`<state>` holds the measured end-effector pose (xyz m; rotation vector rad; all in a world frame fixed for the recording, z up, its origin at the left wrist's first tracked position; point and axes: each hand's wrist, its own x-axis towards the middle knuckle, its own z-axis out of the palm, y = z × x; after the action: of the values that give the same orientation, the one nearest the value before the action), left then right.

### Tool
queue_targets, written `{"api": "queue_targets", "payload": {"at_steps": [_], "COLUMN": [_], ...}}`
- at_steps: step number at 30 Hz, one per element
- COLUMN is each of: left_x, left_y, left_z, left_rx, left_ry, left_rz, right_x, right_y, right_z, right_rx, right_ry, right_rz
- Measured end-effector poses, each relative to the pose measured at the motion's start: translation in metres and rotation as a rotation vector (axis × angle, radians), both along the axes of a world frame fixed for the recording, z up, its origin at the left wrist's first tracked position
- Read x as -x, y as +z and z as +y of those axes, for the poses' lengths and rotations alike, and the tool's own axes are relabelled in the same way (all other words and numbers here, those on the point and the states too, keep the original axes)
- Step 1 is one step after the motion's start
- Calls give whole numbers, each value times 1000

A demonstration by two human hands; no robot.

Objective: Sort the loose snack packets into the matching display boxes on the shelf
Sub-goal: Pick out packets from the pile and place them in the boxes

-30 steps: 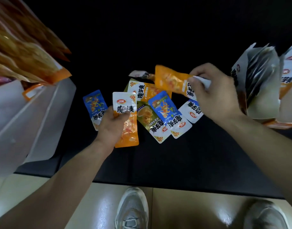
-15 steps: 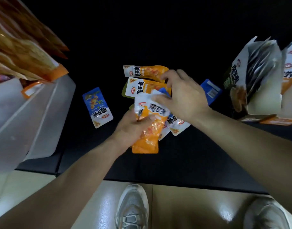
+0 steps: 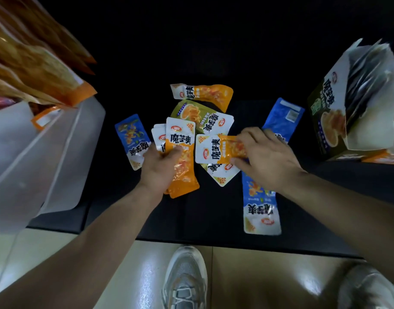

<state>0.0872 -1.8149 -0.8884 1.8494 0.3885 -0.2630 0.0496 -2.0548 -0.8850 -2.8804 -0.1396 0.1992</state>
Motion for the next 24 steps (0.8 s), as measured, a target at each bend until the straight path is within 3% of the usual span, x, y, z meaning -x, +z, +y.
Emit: {"api": "queue_targets", "payload": {"at_steps": [5,8,10,12,14,16,20,24], "left_x": [3,3,2,1,1,3,9,4], "left_y": [3,2,1,2,5,12,18,14], "left_z": [-9,-7,-7,-9,-15,-23,-32,-25], "left_rx": [46,60,83,128,186,271,326,253], "left_ry": [-31,18,43,53,54,49,-69,27], "left_rz": [24,38,54,60,71,92,76,65], "right_x": [-26,-33,-30,-27,-23,-18,-21,-57], "right_y": [11,13,17,23,33,40,34,35], "right_z": [11,6,-3,-9,-5,10,40,31], "right_rx": [72,77,-146,-526,-875,-1041,-849,-378], "right_ry": [-50,-74,-183,-316,-368,-356,-351,-204], "right_rz": [119,81,27,42,136,288,329,-174]}}
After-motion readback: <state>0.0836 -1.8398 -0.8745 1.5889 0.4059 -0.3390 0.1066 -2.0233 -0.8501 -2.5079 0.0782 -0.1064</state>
